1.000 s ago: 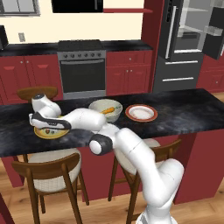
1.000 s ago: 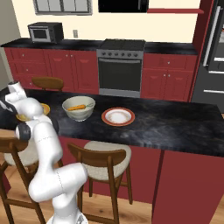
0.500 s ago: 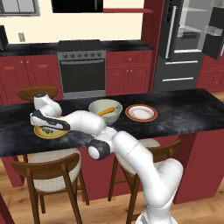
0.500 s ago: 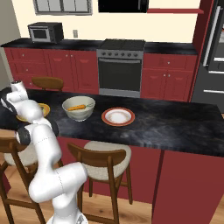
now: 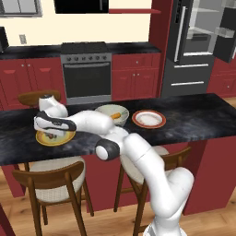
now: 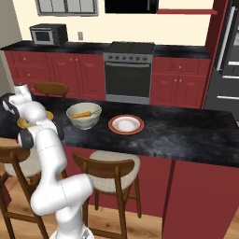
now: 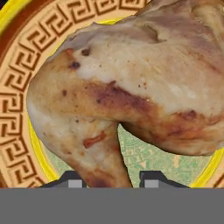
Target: Pick the chicken drumstick and carrot from their plates and place them in the bowl. Then put the bowl in the fridge.
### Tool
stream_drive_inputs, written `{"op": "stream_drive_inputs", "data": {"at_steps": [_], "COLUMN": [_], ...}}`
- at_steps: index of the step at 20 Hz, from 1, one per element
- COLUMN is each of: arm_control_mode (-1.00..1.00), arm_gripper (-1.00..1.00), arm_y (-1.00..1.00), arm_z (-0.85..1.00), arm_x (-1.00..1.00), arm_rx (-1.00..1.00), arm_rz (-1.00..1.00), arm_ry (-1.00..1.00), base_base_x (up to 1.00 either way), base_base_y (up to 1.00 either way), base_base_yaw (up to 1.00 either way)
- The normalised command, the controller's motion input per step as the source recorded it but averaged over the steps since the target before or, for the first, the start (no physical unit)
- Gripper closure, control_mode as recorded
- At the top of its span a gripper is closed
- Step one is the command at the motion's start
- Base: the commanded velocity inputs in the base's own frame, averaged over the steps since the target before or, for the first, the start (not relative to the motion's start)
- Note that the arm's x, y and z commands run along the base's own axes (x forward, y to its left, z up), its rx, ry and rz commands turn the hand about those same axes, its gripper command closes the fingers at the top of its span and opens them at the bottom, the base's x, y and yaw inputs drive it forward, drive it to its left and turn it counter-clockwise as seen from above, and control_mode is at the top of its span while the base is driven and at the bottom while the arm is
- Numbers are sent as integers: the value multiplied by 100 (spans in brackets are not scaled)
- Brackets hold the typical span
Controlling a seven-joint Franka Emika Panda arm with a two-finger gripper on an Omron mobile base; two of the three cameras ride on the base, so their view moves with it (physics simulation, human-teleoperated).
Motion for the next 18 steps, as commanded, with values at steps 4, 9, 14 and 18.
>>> {"op": "stream_drive_inputs", "data": {"at_steps": [4, 9, 14, 18], "arm_control_mode": [-100, -100, -100, -100], "arm_gripper": [100, 100, 100, 100], "arm_y": [-9, -22, -34, -49], "arm_z": [49, 55, 49, 34], "arm_x": [-10, -19, -20, -24], "arm_rx": [-12, -5, 0, 0], "arm_rz": [0, 0, 1, 0], "arm_ry": [6, 1, 0, 0], "base_base_x": [0, 0, 0, 0], "base_base_y": [0, 0, 0, 0], "base_base_yaw": [0, 0, 0, 0]}}
